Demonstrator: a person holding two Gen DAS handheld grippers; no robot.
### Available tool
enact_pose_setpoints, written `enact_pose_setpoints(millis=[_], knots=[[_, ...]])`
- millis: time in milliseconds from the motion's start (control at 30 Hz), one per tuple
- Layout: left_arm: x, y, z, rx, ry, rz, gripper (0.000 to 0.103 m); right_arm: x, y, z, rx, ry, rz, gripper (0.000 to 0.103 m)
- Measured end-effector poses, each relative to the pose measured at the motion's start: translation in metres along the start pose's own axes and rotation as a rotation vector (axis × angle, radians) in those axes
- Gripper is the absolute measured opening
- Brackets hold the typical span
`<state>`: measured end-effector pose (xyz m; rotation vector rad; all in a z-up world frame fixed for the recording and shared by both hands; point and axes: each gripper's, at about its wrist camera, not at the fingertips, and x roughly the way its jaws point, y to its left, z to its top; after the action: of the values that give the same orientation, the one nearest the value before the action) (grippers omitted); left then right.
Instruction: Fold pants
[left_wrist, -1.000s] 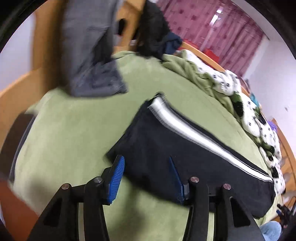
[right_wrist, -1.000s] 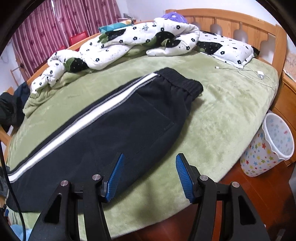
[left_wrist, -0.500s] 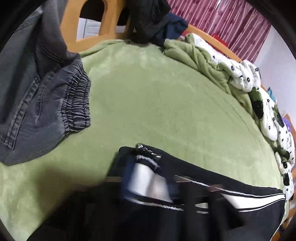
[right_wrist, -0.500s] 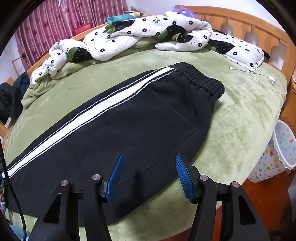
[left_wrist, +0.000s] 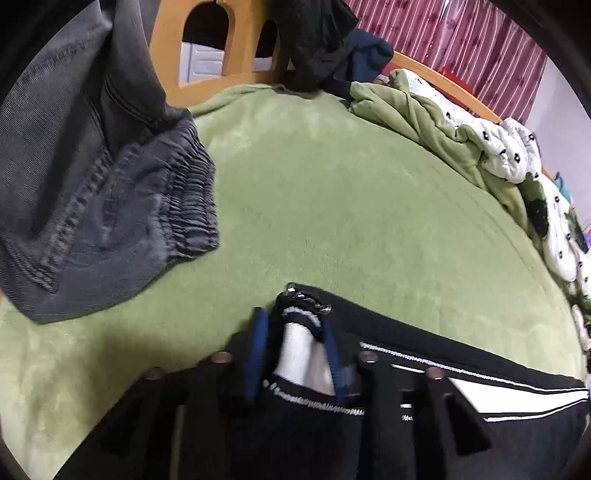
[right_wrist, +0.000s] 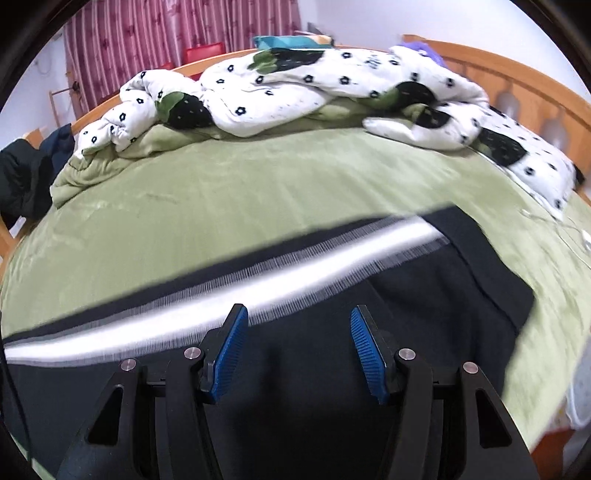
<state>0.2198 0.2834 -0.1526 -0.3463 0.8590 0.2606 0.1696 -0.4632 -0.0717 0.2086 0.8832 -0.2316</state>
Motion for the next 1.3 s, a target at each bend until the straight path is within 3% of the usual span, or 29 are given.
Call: enact_pose_setpoints(millis=[67,200,267,400,500,600,700,767,900,1100,1167,1200,1233,1300], knots=[[-0.009,-0.004,-0.001,0.013,-0.018,0.013,0.033,0.026,0.008,0.012,-0.032,0.026,0.025,0.057],[-0.032,-0.006,-0.006,0.002,-0.049,0.001,0.033,0.095,0.024,0.016,-0.116,0.156,-0.026,0.056],[-0.041,-0.007,-0.014,0.011,-0.034,-0.005,0.033,0.097,0.035,0.017,-0.168,0.104,-0.061,0.059],[-0.057,-0.011,-0.035,0.019,-0.007,-0.035,0.033,0.091,0.036,0.021,-0.134,0.098,-0.067,0.06],[-0.071,-0.015,-0.052,0.032,0.021,-0.064,0.033,0.065,0.037,0.017,-0.063,0.101,-0.01,0.059],[-0.095,-0.011,-0.079,0.027,0.051,-0.144,0.034,0.029,0.043,0.004,-0.045,0.058,0.006,0.059],[-0.113,0.005,-0.107,-0.036,0.08,-0.232,0.055,-0.017,0.054,-0.011,-0.061,-0.003,0.028,0.06],[-0.12,0.016,-0.126,-0.06,0.084,-0.283,0.055,-0.045,0.061,-0.018,-0.074,-0.033,0.029,0.06],[-0.103,0.043,-0.156,-0.149,0.118,-0.291,0.057,-0.091,0.07,-0.032,-0.092,-0.056,0.038,0.06],[-0.081,0.067,-0.146,-0.266,0.027,-0.288,0.051,-0.142,0.077,-0.036,-0.049,-0.065,0.053,0.06],[-0.069,0.072,-0.136,-0.295,0.034,-0.276,0.048,-0.155,0.082,-0.036,-0.03,-0.05,0.069,0.06],[-0.065,0.074,-0.132,-0.314,0.035,-0.279,0.043,-0.159,0.083,-0.036,-0.021,-0.041,0.085,0.06],[-0.062,0.077,-0.127,-0.334,0.035,-0.268,0.028,-0.163,0.085,-0.037,-0.008,-0.032,0.105,0.06],[-0.06,0.08,-0.121,-0.332,0.039,-0.272,0.015,-0.17,0.091,-0.041,-0.003,-0.033,0.131,0.06]])
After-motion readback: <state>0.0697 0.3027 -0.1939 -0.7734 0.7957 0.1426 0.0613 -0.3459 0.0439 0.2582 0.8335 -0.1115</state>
